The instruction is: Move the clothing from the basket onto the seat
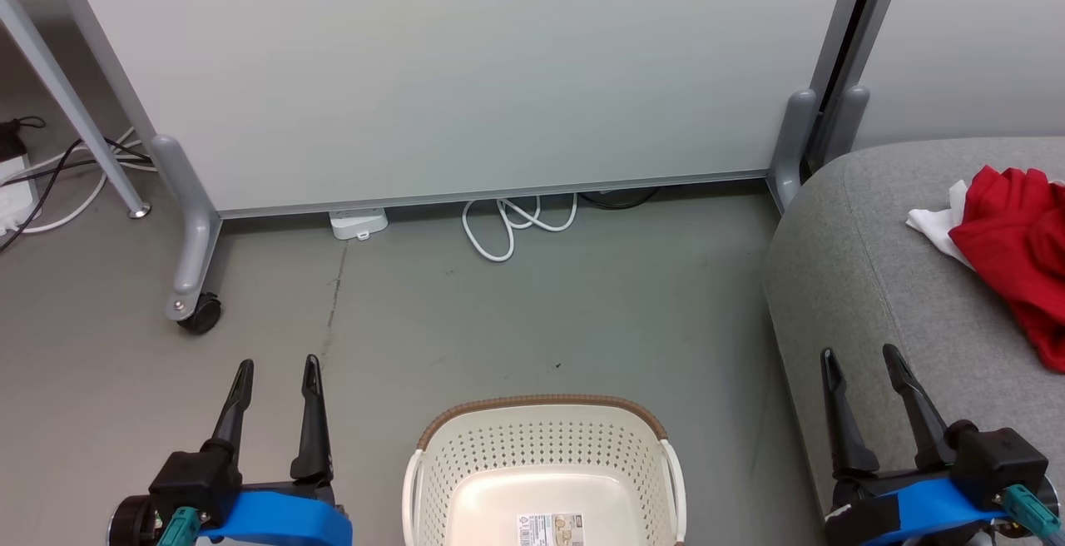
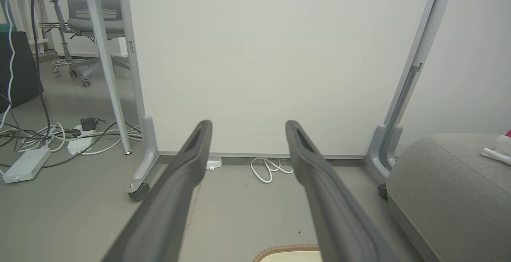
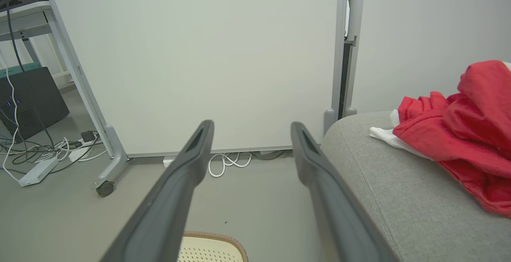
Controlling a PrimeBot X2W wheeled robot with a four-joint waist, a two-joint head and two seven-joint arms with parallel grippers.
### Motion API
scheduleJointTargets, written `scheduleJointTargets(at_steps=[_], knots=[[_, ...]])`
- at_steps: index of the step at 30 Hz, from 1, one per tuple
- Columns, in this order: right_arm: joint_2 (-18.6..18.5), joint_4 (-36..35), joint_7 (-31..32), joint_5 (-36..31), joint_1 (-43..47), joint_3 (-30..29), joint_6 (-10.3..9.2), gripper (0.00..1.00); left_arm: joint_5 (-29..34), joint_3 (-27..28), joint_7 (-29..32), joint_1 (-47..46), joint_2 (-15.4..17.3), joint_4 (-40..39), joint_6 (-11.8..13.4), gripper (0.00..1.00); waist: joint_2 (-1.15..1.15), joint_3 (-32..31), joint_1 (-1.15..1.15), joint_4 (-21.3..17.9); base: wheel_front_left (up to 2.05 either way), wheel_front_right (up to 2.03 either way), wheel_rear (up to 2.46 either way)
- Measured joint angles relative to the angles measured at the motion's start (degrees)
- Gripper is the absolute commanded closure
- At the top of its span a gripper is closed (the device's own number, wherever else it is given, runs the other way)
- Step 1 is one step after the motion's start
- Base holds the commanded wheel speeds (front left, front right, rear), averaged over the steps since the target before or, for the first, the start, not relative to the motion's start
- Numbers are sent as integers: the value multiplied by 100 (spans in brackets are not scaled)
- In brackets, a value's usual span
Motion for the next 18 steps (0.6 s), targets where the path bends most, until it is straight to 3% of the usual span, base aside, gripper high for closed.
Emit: scheduleJointTargets(at_steps=[9,10,18], knots=[[0,32,0,16,-2,-24,0,0,119,49,0,-18,-19,22,-25,0,0,16,1,0,0,0,0],[1,73,3,16,3,-22,0,100,116,41,3,-9,-21,57,-25,100,0,17,1,0,0,0,0],[18,347,167,431,63,-43,0,100,-311,74,191,164,-47,335,-25,100,0,17,1,-12,0,0,0]])
